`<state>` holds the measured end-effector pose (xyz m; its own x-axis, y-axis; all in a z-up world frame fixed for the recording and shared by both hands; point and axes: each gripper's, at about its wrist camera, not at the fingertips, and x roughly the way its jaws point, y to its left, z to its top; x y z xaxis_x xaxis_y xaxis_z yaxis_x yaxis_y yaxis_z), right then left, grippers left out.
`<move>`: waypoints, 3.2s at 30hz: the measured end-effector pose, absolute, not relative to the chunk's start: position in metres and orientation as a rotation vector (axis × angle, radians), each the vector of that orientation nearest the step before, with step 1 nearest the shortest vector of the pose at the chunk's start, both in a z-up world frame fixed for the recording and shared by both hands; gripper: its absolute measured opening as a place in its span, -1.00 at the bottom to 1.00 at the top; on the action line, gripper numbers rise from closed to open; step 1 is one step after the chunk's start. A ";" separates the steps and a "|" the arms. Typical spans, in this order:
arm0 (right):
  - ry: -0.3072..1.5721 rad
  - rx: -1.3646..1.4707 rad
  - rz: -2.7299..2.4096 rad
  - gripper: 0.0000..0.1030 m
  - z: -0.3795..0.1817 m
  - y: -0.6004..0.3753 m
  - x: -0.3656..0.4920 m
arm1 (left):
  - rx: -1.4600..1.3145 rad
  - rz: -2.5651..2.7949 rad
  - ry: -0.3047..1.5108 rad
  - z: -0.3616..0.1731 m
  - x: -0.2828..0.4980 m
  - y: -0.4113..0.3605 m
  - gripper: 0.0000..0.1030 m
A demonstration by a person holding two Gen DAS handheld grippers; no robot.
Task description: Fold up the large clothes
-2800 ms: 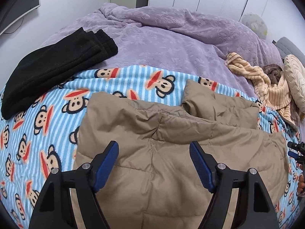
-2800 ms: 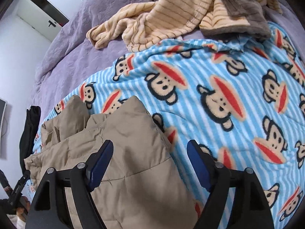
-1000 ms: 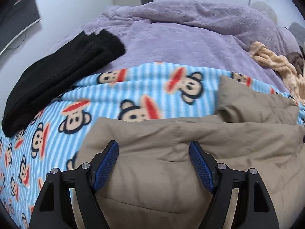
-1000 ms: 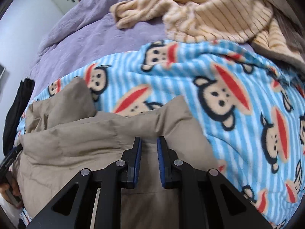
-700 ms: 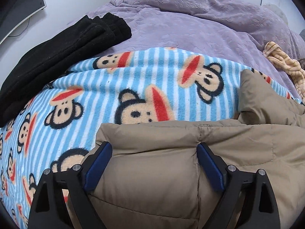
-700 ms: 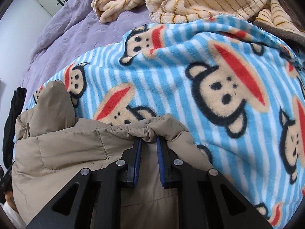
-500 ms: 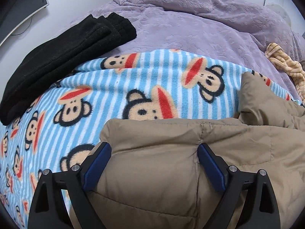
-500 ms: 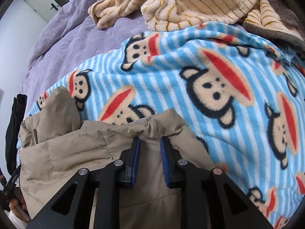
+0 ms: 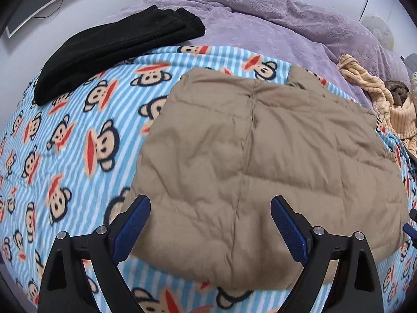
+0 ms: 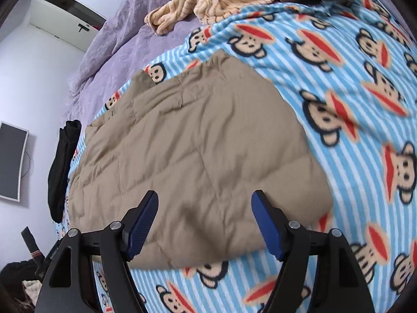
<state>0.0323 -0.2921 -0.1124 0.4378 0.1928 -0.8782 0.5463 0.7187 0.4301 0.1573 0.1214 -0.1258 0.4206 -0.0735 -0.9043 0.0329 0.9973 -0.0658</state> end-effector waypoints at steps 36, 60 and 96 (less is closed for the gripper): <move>1.007 1.321 -0.081 0.99 -0.205 -0.289 0.038 | -0.660 -0.177 1.214 -0.207 0.163 0.181 1.00; 0.948 1.277 -0.073 -0.51 -0.170 -0.270 0.009 | -0.346 -0.368 1.040 -0.137 0.154 0.148 -0.66; 1.261 1.169 -0.170 -0.05 -0.152 -0.251 -0.156 | -0.273 -0.148 1.256 -0.118 -0.070 0.226 -0.45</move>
<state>-0.1562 -0.2508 -0.1523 0.3733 0.4736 -0.7977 0.6680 0.4595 0.5854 -0.0695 0.2265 -0.1185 0.3058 -0.2588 -0.9162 -0.0387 0.9582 -0.2836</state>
